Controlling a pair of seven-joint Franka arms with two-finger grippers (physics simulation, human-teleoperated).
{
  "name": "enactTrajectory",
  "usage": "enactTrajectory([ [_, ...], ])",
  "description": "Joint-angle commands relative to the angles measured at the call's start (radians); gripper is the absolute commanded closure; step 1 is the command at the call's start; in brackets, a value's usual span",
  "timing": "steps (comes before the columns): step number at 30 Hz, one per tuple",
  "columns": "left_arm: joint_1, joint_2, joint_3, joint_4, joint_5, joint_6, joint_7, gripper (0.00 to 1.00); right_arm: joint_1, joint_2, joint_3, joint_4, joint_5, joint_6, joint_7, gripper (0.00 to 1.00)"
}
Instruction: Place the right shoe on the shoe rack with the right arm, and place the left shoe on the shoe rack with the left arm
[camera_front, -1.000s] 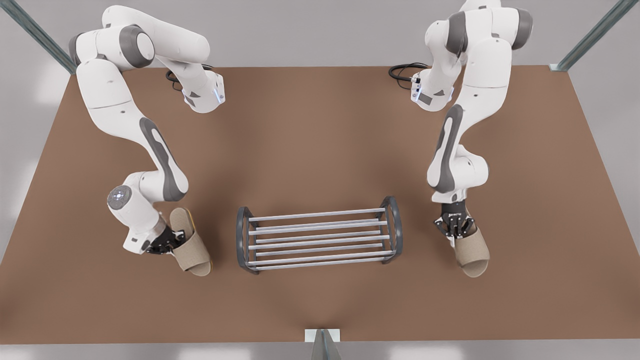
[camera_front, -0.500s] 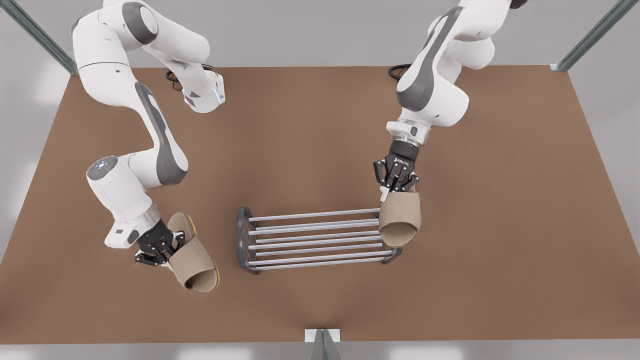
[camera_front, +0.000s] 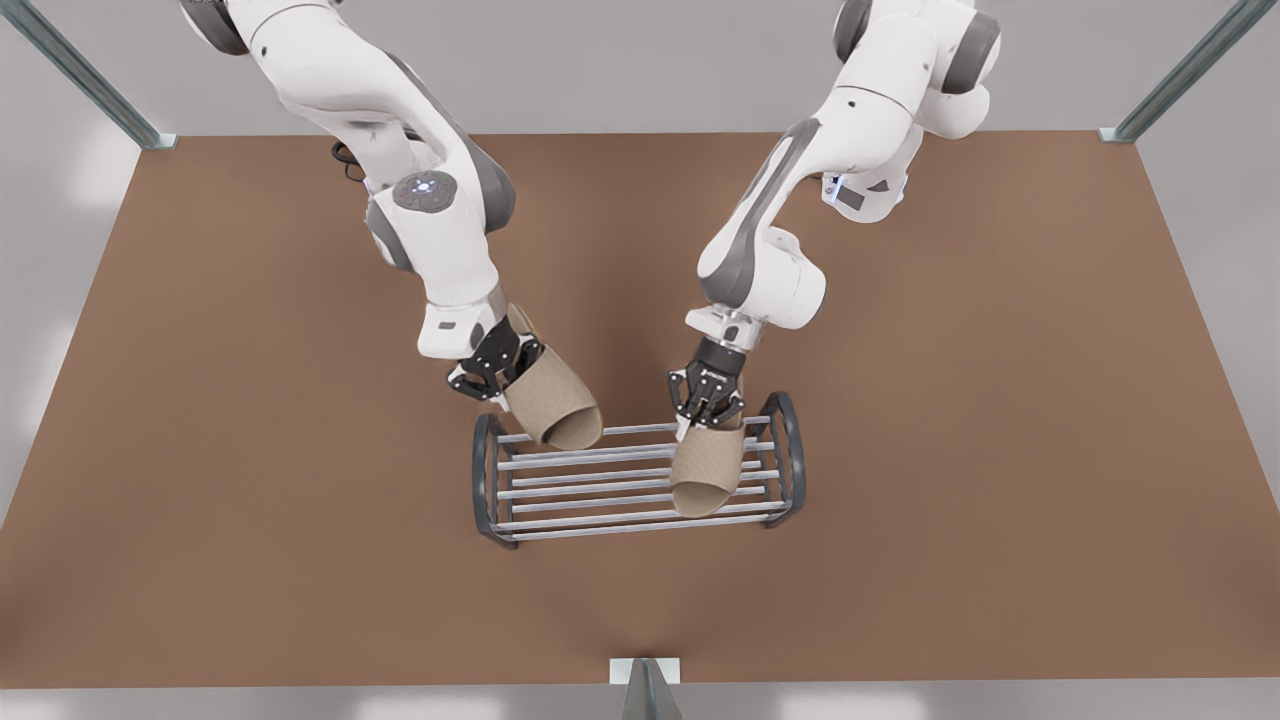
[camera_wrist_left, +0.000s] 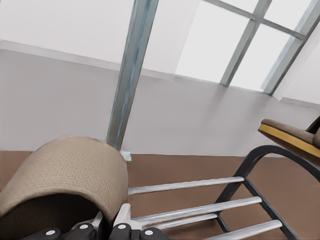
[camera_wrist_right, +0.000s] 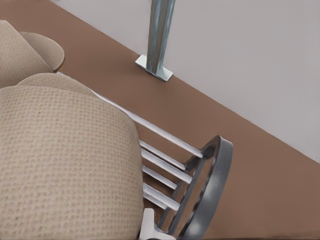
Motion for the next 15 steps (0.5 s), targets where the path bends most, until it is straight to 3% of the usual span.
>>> enactTrajectory([
  [1,0.006,0.013,0.001,0.0,-0.006,-0.002,-0.755,0.79,-0.003,0.026,-0.004,0.031,-0.066,-0.023,0.962,0.79],
  [4,0.015,0.023,0.0,0.0,-0.006,-0.002,-0.758,0.79,0.006,0.136,-0.018,0.15,-0.12,-0.034,1.065,0.79],
  [6,0.016,0.023,0.001,0.0,-0.003,-0.001,-0.754,0.79,0.141,0.167,-0.145,0.197,-0.135,-0.034,1.097,0.79],
  [7,0.018,0.023,0.001,-0.001,-0.003,0.001,-0.755,0.79,0.172,0.169,-0.164,0.205,-0.134,-0.034,1.097,0.79],
  [10,0.024,0.023,0.001,-0.006,-0.002,0.007,-0.755,0.79,0.195,0.17,-0.166,0.208,-0.137,-0.034,1.099,0.79],
  [11,0.024,0.023,0.001,-0.007,0.0,0.007,-0.754,0.6,0.199,0.17,-0.167,0.202,-0.143,-0.034,1.119,0.79],
  [12,0.024,0.025,0.001,-0.01,0.004,0.007,-0.752,0.13,0.207,0.19,-0.166,0.199,-0.207,-0.032,1.171,0.79],
  [13,0.024,0.025,0.001,-0.015,0.004,0.007,-0.749,0.0,0.224,0.202,-0.166,0.197,-0.235,-0.031,1.205,0.79],
  [15,0.023,0.025,0.001,-0.032,0.004,0.007,-0.75,0.0,0.244,0.238,-0.167,0.216,-0.266,-0.029,1.205,0.79],
])
